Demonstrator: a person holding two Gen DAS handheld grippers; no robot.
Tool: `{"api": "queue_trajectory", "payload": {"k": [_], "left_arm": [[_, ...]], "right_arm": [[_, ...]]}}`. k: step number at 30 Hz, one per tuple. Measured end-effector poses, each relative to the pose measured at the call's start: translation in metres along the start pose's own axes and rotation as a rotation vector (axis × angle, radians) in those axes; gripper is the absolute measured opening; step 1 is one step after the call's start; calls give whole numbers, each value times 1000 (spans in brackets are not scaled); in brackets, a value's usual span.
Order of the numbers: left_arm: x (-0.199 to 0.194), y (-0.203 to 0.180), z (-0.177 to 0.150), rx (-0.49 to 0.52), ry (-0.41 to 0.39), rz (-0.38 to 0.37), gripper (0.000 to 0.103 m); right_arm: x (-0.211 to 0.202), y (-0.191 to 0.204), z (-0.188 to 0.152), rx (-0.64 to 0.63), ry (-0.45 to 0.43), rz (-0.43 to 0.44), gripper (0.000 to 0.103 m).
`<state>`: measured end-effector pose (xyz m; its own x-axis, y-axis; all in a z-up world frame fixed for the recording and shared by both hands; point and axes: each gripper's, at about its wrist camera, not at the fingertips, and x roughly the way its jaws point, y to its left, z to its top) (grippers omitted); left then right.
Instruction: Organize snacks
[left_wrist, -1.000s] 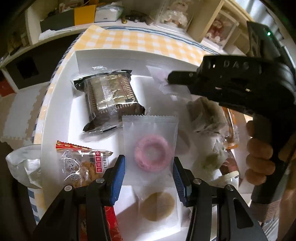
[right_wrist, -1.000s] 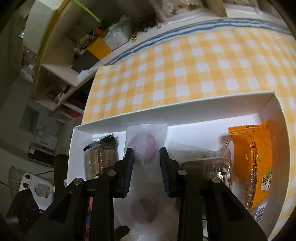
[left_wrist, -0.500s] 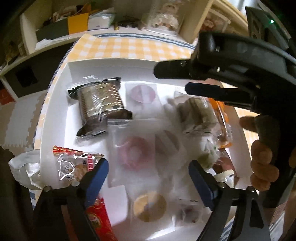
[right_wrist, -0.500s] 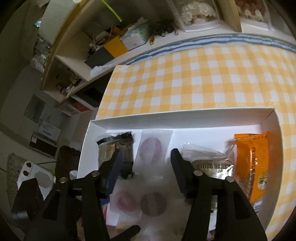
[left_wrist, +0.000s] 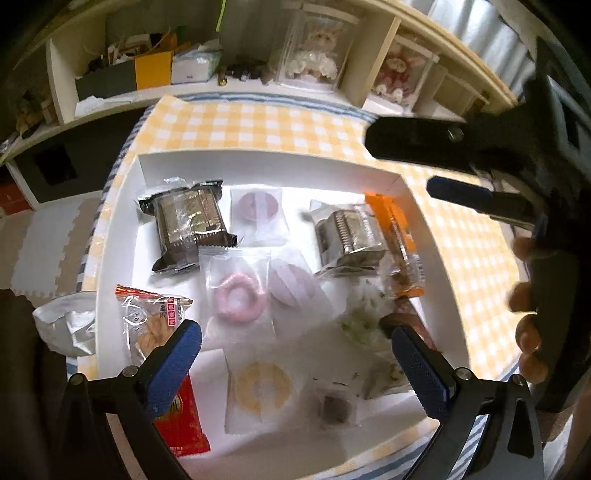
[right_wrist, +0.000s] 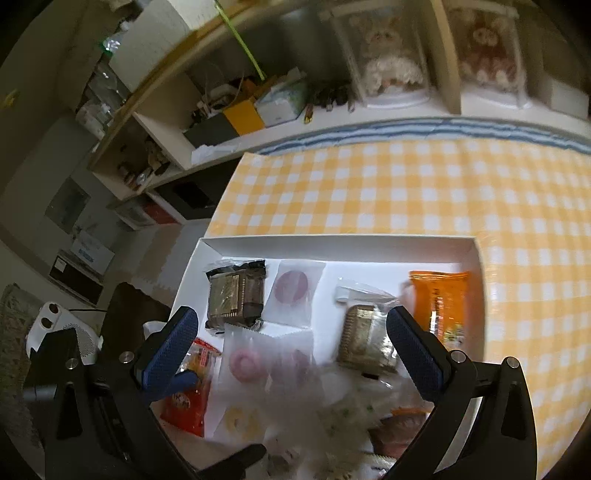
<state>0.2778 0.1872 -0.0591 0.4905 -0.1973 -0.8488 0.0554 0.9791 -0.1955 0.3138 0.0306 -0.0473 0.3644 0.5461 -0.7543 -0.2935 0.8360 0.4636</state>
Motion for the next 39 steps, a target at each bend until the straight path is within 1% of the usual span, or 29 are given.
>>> {"api": "queue_trajectory", "payload": {"k": [3, 6, 8, 15, 17, 21, 25, 28, 31, 35, 39], "left_arm": [[-22, -8, -3, 6, -32, -6, 103], [-44, -16, -7, 35, -57, 17, 103], [-63, -18, -10, 37, -80, 27, 103], [-130, -19, -28, 8, -176, 75, 103], [-153, -19, -35, -13, -214, 105, 103], [-191, -22, -51, -45, -260, 127, 103], [-220, -26, -68, -52, -286, 150, 103], [-241, -33, -89, -56, -291, 184, 103], [-254, -39, -105, -55, -297, 189, 103], [-276, -50, -130, -50, -319, 173, 103], [-285, -59, -153, -35, -332, 205, 103]], "right_arm": [[-17, 3, -3, -17, -20, -21, 103], [-36, 8, -8, -33, -38, -38, 103], [-52, 12, -11, -51, -58, -49, 103], [-106, 22, -30, -80, -138, -83, 103], [-119, 25, -37, -92, -157, -93, 103], [-148, 30, -54, -106, -198, -118, 103], [-174, 37, -75, -137, -240, -153, 103], [-190, 40, -89, -138, -259, -154, 103], [-204, 41, -104, -143, -275, -154, 103], [-219, 43, -128, -153, -291, -172, 103], [-228, 48, -150, -172, -308, -195, 103]]}}
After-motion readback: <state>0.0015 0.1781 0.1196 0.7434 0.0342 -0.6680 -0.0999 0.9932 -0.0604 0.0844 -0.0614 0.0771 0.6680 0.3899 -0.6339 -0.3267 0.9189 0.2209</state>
